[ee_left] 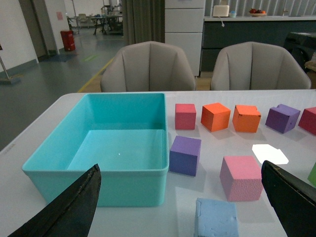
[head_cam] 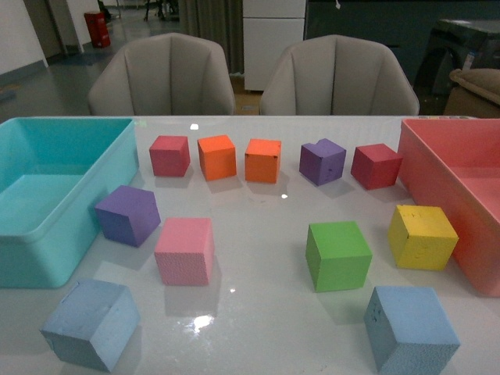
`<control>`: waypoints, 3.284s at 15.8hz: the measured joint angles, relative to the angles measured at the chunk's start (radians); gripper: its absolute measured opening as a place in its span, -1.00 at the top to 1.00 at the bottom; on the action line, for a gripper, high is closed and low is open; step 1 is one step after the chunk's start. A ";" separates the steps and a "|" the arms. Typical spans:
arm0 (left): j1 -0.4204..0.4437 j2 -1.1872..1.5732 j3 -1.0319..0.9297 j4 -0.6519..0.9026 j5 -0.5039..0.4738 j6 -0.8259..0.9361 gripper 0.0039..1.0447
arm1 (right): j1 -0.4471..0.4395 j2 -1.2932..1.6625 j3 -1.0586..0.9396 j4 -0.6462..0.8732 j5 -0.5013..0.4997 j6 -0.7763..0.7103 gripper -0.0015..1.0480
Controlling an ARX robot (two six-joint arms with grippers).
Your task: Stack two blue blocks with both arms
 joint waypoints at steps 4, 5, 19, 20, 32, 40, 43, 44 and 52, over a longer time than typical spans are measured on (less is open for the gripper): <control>0.000 0.000 0.000 0.000 0.000 0.000 -0.88 | 0.000 0.000 0.000 0.000 0.000 0.000 -0.87; 0.000 0.000 0.000 0.000 0.000 0.000 -0.88 | 0.000 0.000 0.000 0.000 0.000 0.000 -0.87; 0.000 0.000 0.000 0.000 0.000 0.000 -0.88 | 0.186 1.345 0.399 0.304 -0.025 0.082 -0.87; 0.000 0.000 0.000 0.000 0.000 0.000 -0.88 | 0.200 1.404 0.399 0.309 -0.029 0.092 -0.87; 0.000 0.000 0.000 0.000 0.000 0.000 -0.88 | 0.315 1.732 0.614 0.240 0.020 0.255 -0.87; 0.000 0.000 0.000 0.000 0.000 0.000 -0.88 | 0.313 1.861 0.601 0.324 0.027 0.254 -0.66; 0.000 0.000 0.000 0.000 0.000 0.000 -0.88 | 0.311 1.829 0.572 0.309 0.027 0.253 -0.10; 0.000 0.000 0.000 0.000 0.000 0.000 -0.88 | 0.301 1.784 0.562 0.285 0.025 0.253 0.02; 0.000 0.000 0.000 0.000 0.000 0.000 -0.88 | 0.380 1.641 0.874 0.109 0.033 0.261 0.14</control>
